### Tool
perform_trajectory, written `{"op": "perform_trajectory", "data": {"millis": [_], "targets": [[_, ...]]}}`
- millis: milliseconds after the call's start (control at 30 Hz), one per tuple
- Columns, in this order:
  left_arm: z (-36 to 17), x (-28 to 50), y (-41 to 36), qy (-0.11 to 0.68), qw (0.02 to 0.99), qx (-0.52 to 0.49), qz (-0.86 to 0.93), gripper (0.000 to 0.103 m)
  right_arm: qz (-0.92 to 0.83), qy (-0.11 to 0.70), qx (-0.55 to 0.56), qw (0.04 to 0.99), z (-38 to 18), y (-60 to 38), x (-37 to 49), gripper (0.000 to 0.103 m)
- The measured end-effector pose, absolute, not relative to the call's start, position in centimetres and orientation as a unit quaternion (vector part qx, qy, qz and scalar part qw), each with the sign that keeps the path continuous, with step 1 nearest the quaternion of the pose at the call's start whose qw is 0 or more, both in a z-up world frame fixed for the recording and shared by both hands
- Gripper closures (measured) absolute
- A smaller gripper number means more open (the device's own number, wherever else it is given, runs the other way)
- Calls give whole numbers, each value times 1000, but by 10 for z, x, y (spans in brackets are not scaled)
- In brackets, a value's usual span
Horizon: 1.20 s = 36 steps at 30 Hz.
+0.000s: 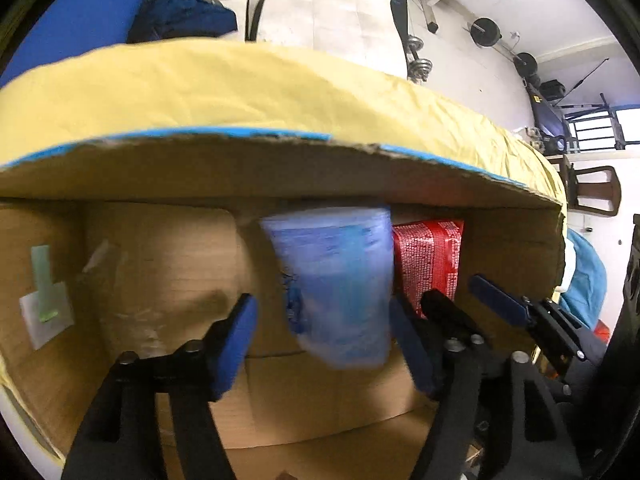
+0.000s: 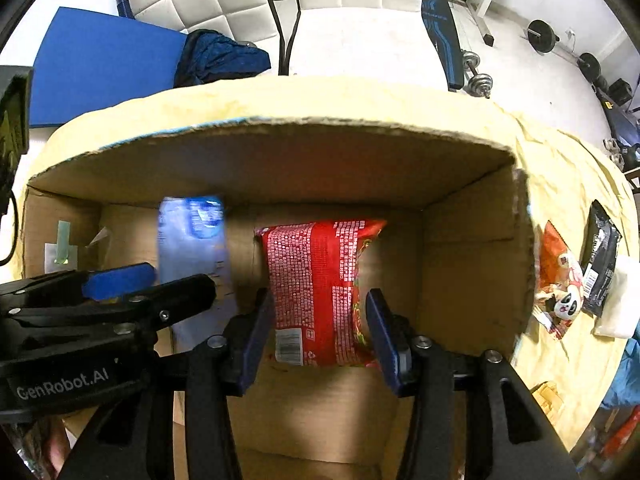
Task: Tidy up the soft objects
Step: 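Carry both packs into the cardboard box and open both tools, then grasp the panda snack bag with left tool while right tool grasps white zip bag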
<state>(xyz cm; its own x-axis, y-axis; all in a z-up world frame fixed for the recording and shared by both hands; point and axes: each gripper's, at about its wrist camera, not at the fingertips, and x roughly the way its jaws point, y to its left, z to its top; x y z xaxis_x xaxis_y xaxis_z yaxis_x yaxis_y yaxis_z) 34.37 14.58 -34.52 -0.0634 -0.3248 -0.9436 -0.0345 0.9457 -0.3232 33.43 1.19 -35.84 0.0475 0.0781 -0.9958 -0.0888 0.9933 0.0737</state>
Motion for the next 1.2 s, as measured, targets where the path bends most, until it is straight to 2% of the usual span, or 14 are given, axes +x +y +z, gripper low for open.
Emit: {"op": "perform_trajectory", "data": {"millis": [33, 67, 100, 167, 200, 233, 333, 400, 500, 1000, 1200], "targets": [[-340, 341, 147, 717, 678, -125, -106, 22, 57, 687, -3, 724, -355, 12, 335, 51], [-335, 337, 149, 714, 680, -128, -106, 19, 57, 688, -2, 724, -353, 11, 334, 46], [-332, 335, 150, 712, 682, -129, -105, 16, 55, 688, -3, 724, -349, 11, 333, 34], [-323, 328, 154, 705, 690, -126, -102, 10, 55, 685, -5, 726, -347, 10, 331, 24], [-318, 323, 155, 703, 695, -117, -95, 3, 52, 683, -7, 728, -344, 9, 328, 24], [-315, 319, 157, 700, 700, -109, -89, 1, 50, 682, -6, 730, -340, 8, 324, 24], [-301, 302, 162, 681, 722, -97, -72, 0, 42, 679, -17, 732, -327, 9, 314, 17], [-291, 290, 165, 663, 740, -93, -64, 0, 40, 678, -25, 734, -322, 10, 308, 7], [-276, 275, 170, 635, 766, -88, -52, 0, 42, 677, -20, 735, -313, 9, 294, 1], [-206, 220, 163, 557, 830, 0, -12, 0, 42, 635, 3, 772, -259, 1, 227, 0], [-194, 195, 161, 561, 827, -12, -19, 0, 36, 613, 13, 789, -228, -9, 199, 0]]}}
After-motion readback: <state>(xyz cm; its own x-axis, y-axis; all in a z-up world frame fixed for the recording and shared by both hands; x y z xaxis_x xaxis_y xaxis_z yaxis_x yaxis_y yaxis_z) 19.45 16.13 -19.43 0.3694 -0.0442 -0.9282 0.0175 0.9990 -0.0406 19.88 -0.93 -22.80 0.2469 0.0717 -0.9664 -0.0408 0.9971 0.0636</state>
